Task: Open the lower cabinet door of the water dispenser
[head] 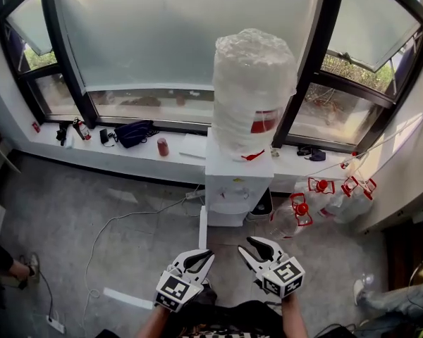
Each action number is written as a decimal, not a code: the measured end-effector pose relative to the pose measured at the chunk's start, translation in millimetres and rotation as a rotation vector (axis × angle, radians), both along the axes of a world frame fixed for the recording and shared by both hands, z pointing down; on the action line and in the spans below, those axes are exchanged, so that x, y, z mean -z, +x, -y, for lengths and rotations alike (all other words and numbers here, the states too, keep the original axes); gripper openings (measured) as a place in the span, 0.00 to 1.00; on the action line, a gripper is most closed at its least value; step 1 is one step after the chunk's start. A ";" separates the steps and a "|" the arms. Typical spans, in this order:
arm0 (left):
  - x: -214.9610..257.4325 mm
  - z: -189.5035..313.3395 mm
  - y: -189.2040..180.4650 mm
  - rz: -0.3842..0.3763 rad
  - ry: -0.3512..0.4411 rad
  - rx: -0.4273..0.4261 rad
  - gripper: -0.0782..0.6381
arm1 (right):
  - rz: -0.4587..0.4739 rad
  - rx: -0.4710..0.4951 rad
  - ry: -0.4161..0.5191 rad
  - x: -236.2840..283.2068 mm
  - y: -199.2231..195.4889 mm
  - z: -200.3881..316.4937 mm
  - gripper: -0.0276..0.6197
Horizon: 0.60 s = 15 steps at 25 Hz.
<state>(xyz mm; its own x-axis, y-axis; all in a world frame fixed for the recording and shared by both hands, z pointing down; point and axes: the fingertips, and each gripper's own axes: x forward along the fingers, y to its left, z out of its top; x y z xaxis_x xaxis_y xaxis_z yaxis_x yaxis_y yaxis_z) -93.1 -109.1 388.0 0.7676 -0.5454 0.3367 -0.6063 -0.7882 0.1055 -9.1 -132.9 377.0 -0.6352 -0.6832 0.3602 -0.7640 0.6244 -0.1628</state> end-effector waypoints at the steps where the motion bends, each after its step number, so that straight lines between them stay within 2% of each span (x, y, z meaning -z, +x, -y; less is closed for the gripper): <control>1: 2.6 -2.2 4.0 0.001 0.007 0.001 0.14 | 0.002 0.008 0.001 0.3 2.4 -3.1 0.28; 8: 20.7 -35.7 36.1 0.012 0.022 0.072 0.14 | 0.024 0.074 0.023 14.2 26.1 -41.0 0.27; 15: 23.9 -100.9 85.9 0.024 0.023 0.122 0.14 | 0.031 0.130 0.058 20.7 67.5 -103.6 0.25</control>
<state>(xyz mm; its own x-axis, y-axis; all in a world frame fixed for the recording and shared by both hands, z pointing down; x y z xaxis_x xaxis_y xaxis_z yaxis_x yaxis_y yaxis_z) -7.2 -8.2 364.1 0.6870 -0.6422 0.3400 -0.7000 -0.7104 0.0726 58.4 -29.3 356.3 -0.7298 -0.6137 0.3013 -0.6713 0.7266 -0.1461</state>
